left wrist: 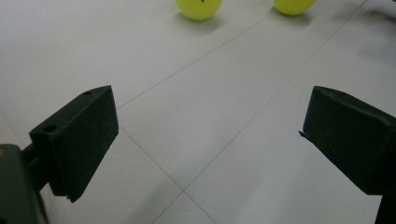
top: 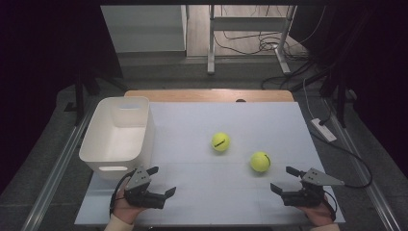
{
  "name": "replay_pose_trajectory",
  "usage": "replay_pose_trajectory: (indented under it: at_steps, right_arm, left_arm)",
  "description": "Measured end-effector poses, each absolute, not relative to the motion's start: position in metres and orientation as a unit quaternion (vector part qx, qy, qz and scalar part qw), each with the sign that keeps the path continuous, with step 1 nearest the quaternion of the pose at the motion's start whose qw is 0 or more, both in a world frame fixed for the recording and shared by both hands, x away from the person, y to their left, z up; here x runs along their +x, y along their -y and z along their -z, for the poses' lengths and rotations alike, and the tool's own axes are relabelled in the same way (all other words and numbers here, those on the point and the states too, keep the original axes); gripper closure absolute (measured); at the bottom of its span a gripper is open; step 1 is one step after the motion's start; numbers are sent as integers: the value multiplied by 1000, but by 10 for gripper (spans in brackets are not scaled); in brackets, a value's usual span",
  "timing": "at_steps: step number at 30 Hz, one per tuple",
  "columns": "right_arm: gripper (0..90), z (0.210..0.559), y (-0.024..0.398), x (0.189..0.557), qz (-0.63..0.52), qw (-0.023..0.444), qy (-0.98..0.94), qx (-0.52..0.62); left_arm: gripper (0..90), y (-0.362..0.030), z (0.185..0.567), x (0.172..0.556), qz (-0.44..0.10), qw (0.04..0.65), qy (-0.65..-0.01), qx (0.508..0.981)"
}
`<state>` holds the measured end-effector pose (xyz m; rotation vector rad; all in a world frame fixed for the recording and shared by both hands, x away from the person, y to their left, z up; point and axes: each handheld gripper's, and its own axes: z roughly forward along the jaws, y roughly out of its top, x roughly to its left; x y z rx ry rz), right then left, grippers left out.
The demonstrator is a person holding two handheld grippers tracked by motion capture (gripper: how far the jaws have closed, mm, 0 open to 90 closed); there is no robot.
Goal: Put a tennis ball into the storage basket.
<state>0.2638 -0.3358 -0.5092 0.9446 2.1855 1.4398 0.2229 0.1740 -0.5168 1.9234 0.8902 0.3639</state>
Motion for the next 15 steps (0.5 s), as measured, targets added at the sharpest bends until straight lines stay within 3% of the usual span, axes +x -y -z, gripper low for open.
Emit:
replay_pose_trajectory:
  at_steps: [15]
  right_arm:
    - [80,510,338,265,-512,175,-772,332]
  left_arm:
    - [43,-172,515,226,-145,478,-367,785]
